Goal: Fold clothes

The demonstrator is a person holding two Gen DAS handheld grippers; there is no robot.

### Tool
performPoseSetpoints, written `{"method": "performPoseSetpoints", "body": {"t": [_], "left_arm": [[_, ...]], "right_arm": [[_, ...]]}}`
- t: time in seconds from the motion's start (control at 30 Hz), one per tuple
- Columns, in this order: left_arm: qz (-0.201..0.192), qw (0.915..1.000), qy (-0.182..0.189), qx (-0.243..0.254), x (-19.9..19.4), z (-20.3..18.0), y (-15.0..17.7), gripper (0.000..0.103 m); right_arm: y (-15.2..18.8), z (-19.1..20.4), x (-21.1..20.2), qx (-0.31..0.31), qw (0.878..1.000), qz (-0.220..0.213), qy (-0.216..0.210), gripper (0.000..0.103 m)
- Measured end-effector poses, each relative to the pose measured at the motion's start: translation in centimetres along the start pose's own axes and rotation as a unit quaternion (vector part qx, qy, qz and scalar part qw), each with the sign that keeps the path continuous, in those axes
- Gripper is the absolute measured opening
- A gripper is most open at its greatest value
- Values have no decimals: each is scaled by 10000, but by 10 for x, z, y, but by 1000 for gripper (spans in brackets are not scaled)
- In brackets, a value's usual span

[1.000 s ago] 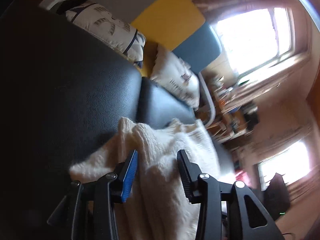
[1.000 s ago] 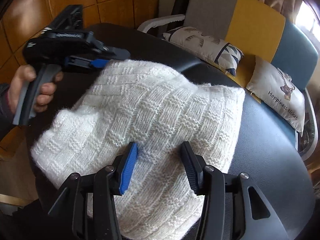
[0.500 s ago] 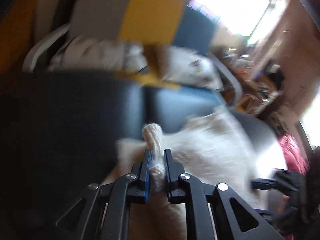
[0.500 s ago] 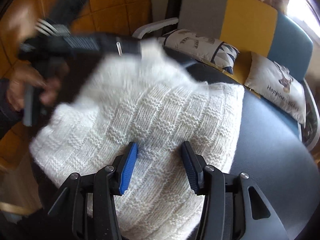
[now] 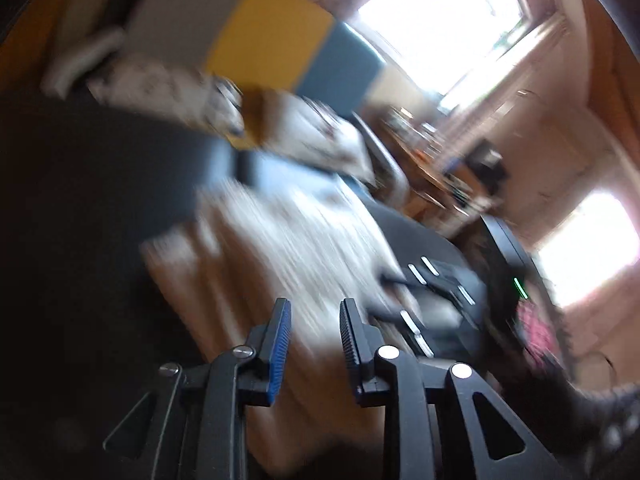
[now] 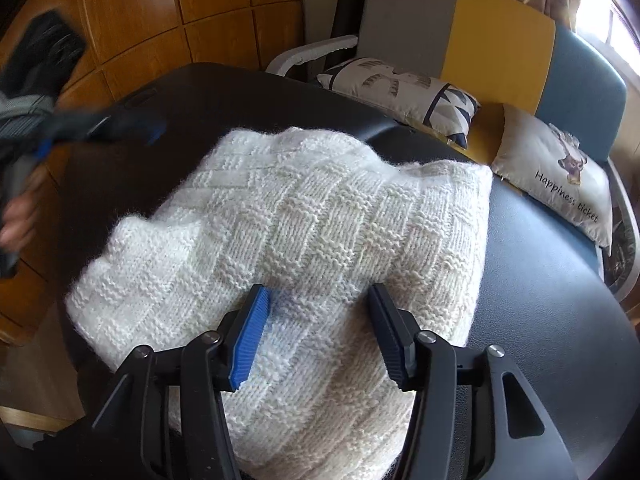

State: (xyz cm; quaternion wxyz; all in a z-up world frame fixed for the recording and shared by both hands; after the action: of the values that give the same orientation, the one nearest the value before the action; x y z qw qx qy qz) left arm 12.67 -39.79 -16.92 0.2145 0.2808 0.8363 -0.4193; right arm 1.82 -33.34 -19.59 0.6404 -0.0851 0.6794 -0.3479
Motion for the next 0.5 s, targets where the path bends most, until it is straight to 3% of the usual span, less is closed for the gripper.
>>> {"method": "performPoseSetpoints", "body": {"t": [0.13, 0.33, 0.4, 0.5], "left_arm": [[55, 9992, 335, -209, 7, -11, 40, 38], [-519, 9938, 905, -392, -9, -27, 42, 52], [-477, 9966, 617, -260, -4, -26, 39, 56], [-172, 9980, 564, -225, 7, -24, 43, 57]], "right_arm": [[1, 0, 0, -15, 10000, -39, -16, 56], [1, -1, 1, 5, 10000, -12, -55, 56], [0, -1, 2, 11, 10000, -3, -68, 56], [0, -2, 2, 21, 10000, 11, -88, 56]]}}
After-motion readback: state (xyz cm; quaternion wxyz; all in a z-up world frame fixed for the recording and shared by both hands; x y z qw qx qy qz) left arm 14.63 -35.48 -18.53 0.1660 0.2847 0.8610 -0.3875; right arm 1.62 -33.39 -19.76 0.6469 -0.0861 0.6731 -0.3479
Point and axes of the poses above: each gripper's, at about its wrist camera, not at the fingertips, and x roughly the way its jaws point, z to its left, y to its underside, the point moved 6 cm from there along x, roughly the way its jaws point, and after that the axes turned 5 degrees about x, right-handed, at the moved point
